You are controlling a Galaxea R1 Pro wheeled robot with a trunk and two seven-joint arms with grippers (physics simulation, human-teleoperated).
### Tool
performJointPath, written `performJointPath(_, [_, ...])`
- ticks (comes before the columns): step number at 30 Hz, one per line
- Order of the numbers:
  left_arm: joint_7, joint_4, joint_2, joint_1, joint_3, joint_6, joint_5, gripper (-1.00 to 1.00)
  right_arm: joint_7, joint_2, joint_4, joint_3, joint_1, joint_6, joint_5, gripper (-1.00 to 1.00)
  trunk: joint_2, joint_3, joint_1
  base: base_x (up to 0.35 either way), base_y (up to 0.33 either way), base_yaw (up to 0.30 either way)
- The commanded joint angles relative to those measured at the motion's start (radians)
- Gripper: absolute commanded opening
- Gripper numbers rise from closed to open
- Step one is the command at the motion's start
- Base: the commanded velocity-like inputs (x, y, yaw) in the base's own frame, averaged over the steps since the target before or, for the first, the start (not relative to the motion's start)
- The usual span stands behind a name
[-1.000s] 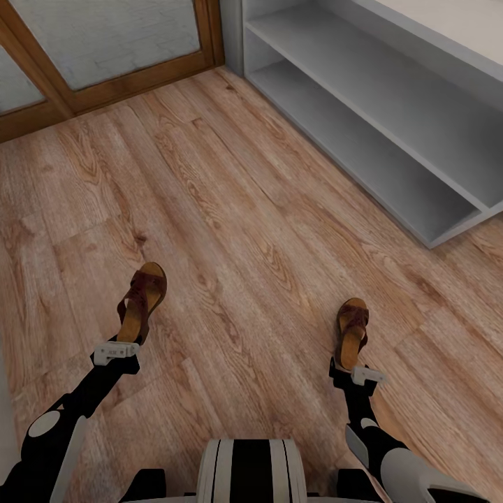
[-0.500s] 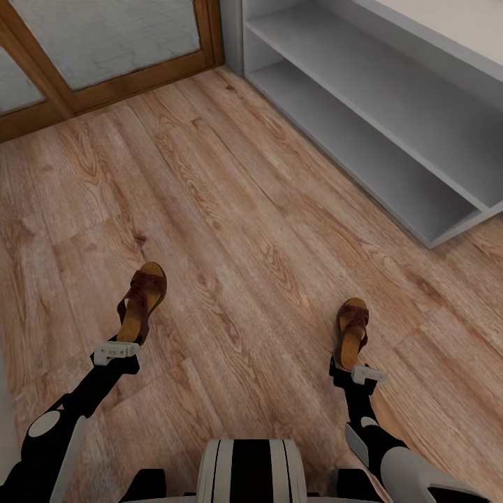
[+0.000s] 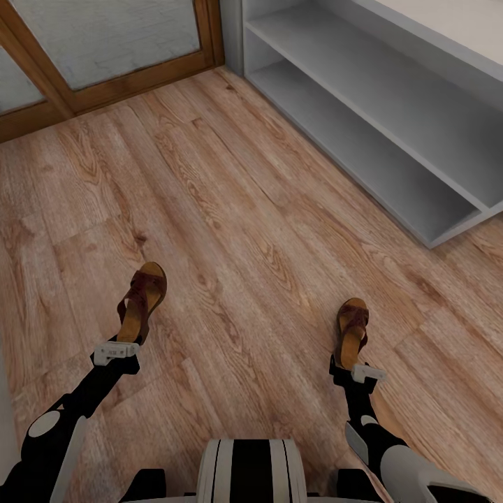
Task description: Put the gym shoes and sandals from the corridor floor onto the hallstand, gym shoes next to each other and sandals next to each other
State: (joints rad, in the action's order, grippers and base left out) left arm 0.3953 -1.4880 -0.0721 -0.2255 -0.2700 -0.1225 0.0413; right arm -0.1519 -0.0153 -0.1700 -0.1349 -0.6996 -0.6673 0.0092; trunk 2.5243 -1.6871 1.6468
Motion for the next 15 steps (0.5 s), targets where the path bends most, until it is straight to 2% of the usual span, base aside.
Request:
performJointPath(1, [0.000, 0.000, 0.000, 0.000, 0.000, 0.001, -0.003, -1.00, 0.000, 0.000, 0.000, 0.000, 0.000, 0.000, 0.000, 1.00, 0.000, 0.000, 0.000, 0.000, 0.000, 0.000])
performJointPath(15, [0.000, 0.001, 0.000, 0.000, 0.000, 0.001, -0.003, -1.00, 0.000, 0.000, 0.001, 0.001, -0.013, 0.000, 0.000, 1.00, 0.000, 0.000, 0.000, 0.000, 0.000, 0.000])
